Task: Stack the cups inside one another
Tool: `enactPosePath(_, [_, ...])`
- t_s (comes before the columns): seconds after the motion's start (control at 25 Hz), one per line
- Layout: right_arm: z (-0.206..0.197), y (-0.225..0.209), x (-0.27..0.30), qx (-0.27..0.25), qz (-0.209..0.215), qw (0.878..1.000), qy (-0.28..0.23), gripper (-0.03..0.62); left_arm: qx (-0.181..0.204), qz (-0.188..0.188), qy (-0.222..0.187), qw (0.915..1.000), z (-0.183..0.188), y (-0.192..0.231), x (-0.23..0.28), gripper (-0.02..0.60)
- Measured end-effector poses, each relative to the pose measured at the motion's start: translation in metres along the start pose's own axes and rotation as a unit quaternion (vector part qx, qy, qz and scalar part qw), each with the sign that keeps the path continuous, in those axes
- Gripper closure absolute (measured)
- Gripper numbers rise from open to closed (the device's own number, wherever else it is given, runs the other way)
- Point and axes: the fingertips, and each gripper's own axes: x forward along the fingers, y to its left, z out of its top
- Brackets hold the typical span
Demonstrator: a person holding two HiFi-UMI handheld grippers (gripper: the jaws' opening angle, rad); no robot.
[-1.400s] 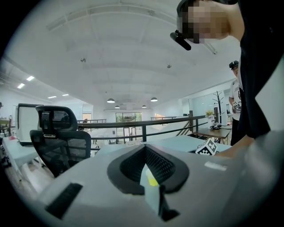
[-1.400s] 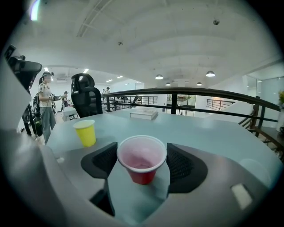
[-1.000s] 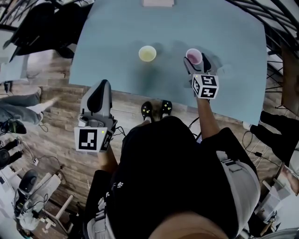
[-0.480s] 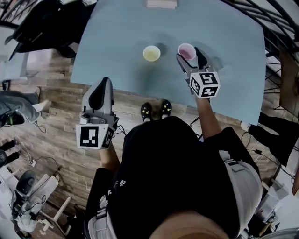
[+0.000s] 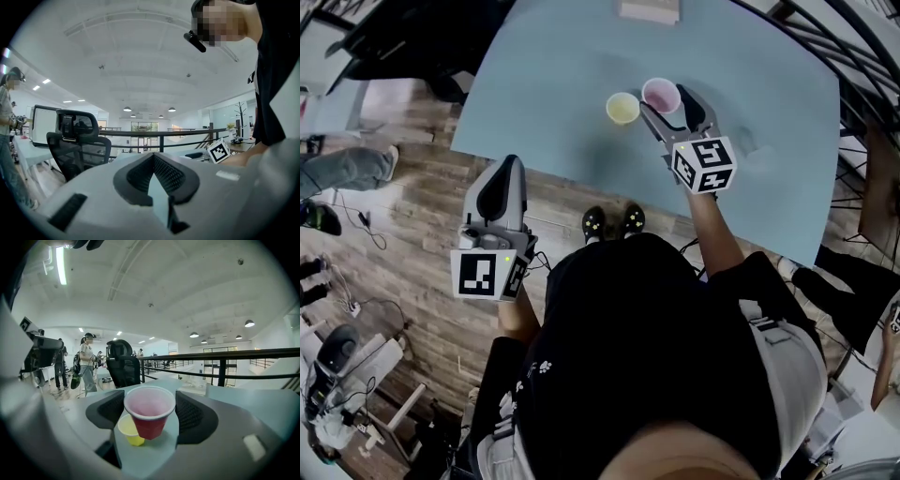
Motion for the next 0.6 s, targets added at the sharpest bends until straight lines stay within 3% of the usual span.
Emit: enactPosePath(0.6, [-0.021, 0.041, 0.042, -0.022, 0.065, 0.997, 0.031, 0.243, -0.007, 0.056, 0.001, 0.9984, -0.001, 0.024, -0.024, 0.594])
